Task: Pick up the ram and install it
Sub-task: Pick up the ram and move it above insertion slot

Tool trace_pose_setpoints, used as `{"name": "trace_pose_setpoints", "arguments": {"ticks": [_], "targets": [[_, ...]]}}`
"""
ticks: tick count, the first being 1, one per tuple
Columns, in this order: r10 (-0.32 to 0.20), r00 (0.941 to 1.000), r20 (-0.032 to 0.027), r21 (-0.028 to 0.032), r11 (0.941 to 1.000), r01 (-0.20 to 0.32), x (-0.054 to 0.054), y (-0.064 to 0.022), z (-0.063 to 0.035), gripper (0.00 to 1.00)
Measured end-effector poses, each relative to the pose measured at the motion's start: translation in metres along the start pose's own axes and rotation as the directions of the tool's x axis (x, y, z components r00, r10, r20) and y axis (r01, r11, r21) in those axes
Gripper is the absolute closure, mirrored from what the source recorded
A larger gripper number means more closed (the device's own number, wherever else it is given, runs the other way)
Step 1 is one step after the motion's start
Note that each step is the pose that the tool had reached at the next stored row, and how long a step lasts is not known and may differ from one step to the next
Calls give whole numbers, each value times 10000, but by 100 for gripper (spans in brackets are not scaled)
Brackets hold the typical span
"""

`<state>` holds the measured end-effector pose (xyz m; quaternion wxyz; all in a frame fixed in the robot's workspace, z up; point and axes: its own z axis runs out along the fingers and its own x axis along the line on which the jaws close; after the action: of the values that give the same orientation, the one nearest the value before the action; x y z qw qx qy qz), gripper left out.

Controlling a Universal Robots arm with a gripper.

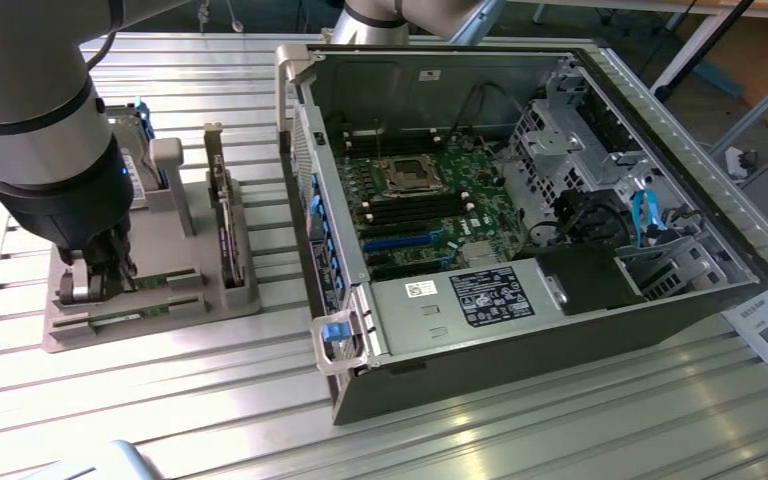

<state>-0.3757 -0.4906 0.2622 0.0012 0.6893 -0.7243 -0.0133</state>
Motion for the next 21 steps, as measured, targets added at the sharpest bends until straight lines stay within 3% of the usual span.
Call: {"name": "trace_pose_setpoints", "arguments": {"ticks": [1,21], "targets": [[0,10000,0,0,10000,0,0,0,0,76],[-21,10000,0,1,10000,21,-2,-41,13,76]]}}
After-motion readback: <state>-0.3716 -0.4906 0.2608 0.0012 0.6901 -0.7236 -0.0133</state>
